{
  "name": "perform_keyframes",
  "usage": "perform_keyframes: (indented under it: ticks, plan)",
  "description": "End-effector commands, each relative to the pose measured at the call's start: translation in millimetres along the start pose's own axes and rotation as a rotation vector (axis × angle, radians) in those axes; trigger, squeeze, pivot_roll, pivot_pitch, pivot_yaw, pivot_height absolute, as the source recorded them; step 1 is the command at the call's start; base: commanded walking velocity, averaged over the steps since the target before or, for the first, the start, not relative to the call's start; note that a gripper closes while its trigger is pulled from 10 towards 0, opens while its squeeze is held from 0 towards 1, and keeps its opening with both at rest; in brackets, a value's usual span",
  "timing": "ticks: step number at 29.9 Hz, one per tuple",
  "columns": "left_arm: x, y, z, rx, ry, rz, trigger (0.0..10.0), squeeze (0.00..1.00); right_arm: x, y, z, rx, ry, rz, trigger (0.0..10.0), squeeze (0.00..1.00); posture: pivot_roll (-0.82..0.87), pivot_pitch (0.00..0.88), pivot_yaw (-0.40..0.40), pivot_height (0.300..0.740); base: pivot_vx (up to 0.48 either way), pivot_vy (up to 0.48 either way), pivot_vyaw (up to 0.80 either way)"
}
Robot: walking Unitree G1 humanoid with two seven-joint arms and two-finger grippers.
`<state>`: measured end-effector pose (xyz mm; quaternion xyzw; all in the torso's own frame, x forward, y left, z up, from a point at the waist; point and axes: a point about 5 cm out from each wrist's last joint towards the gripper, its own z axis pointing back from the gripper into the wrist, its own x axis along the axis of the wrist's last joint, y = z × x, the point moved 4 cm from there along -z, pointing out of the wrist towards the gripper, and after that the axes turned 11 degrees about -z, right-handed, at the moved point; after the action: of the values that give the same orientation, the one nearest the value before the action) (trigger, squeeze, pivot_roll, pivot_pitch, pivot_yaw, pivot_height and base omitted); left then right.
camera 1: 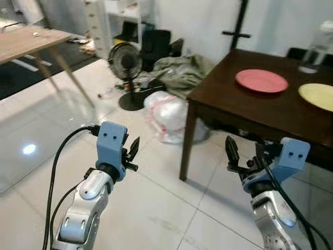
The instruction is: Setting the table
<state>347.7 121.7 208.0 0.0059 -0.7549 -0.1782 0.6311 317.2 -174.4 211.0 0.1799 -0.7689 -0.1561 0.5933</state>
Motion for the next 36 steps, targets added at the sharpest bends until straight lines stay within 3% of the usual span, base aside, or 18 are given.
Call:
perform_keyframes:
  ticks: [1, 11, 31, 36]
  plan:
    - [-6, 0.4, 1.7, 0.0, 0.026, 0.009, 10.0, 0.0, -2, 0.8, 1.6, 0.001, 0.01, 0.001, 10.0, 0.0, 0.03, 0.134, 0.11, 0.74, 0.0, 0.0, 0.8]
    - [-12, 0.1, 1.8, 0.012, 0.058, -0.006, 10.0, 0.0, -8, 8.5, 4.3, 0.045, 0.039, 0.006, 10.0, 0.0, 0.03, 0.141, 0.111, 0.74, 0.0, 0.0, 0.8]
    - [-11, 7.9, -3.0, 0.093, 0.054, -0.034, 10.0, 0.0, -7, 9.4, 4.2, 0.047, 0.035, 0.009, 10.0, 0.0, 0.03, 0.145, 0.111, 0.74, 0.0, 0.0, 0.79]
    - [-12, 10.8, -4.7, 0.121, 0.062, -0.031, 10.0, 0.0, -6, 11.5, 4.4, 0.053, 0.029, 0.005, 10.0, 0.0, 0.03, 0.145, 0.111, 0.74, 0.48, 0.0, 0.0]
